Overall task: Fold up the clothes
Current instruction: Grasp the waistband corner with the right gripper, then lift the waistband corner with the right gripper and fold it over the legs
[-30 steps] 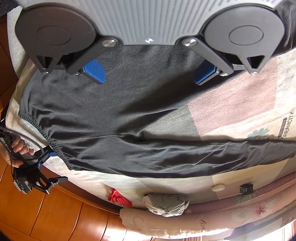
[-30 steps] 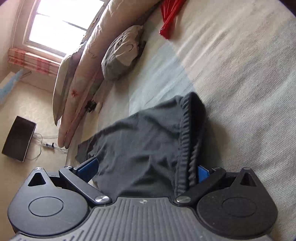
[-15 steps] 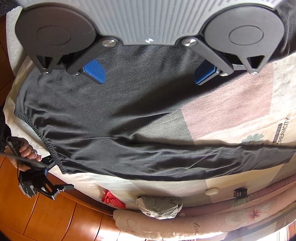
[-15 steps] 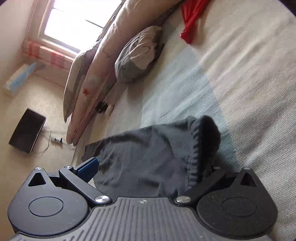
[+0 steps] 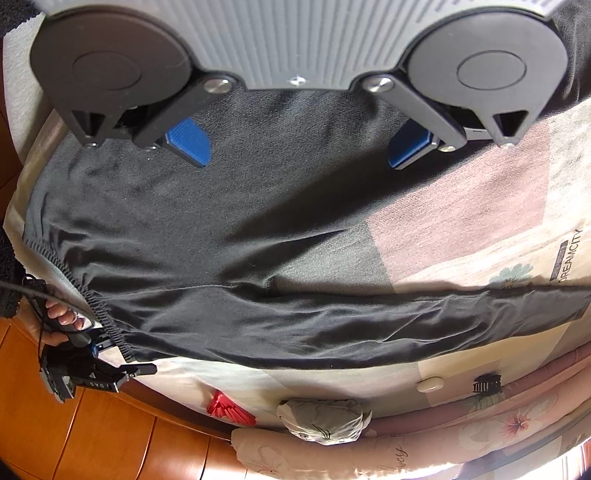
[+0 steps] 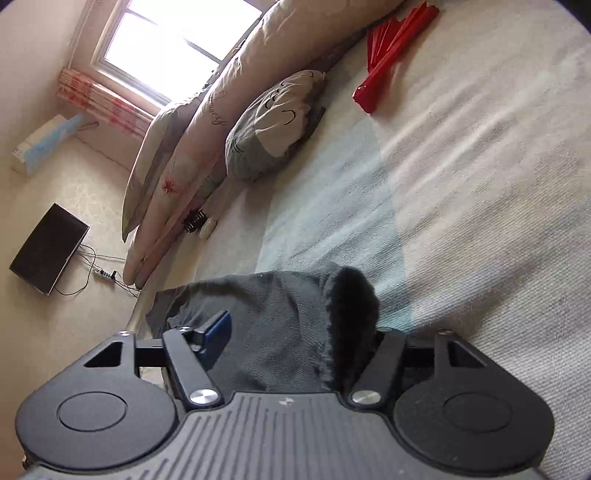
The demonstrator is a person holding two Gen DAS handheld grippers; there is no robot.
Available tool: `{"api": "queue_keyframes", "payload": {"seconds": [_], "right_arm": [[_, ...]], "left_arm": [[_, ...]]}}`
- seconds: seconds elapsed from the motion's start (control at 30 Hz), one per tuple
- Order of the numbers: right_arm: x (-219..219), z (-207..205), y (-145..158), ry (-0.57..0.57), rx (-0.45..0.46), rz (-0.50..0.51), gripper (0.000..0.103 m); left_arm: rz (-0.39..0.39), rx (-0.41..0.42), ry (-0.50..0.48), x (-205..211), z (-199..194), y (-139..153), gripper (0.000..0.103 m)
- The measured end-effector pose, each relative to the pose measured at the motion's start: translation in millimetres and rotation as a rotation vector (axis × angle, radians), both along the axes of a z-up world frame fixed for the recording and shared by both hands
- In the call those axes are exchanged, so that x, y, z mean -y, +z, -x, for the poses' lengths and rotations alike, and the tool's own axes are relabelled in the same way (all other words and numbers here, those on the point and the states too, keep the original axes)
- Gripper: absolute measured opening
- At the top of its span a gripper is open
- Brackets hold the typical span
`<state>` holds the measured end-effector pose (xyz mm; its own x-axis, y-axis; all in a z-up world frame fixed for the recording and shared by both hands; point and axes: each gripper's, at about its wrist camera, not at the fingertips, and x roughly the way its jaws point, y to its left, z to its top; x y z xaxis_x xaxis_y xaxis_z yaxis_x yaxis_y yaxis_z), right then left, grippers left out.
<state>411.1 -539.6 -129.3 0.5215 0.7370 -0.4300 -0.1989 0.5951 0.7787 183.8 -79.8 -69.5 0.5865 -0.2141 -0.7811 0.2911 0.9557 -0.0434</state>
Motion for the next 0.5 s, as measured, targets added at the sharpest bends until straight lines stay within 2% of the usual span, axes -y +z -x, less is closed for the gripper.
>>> {"api": "queue_keyframes", "payload": {"seconds": [0.17,0.2,0.23,0.3,0.5], "right_arm": [[1.8,-8.2,-3.6,-0.001,-0.023,0.032,0.039],[2.5,-11.0,-5.2,-0.006,-0.032,0.036,0.030],[3.3,-13.4,-7.5,-0.013,-0.043,0.039,0.017],[4.7,-16.1,-12.0,-0.026,-0.059,0.039,0.007],[-9.6,-9.4,-0.3,-0.043,-0.019,0.155,0.007]], "left_arm": [[0.005,-0.008,-0.005,1.4,-0.5,-1.7,0.102],[0.004,-0.011,-0.007,2.3,-0.8,-2.3,0.102],[0.004,-0.013,-0.009,3.3,-0.8,-2.9,0.102],[0.002,-0.017,-0.015,5.6,0.1,-3.8,0.102],[-0.006,-0.017,-0.017,5.2,-1.6,-2.6,0.102]]}}
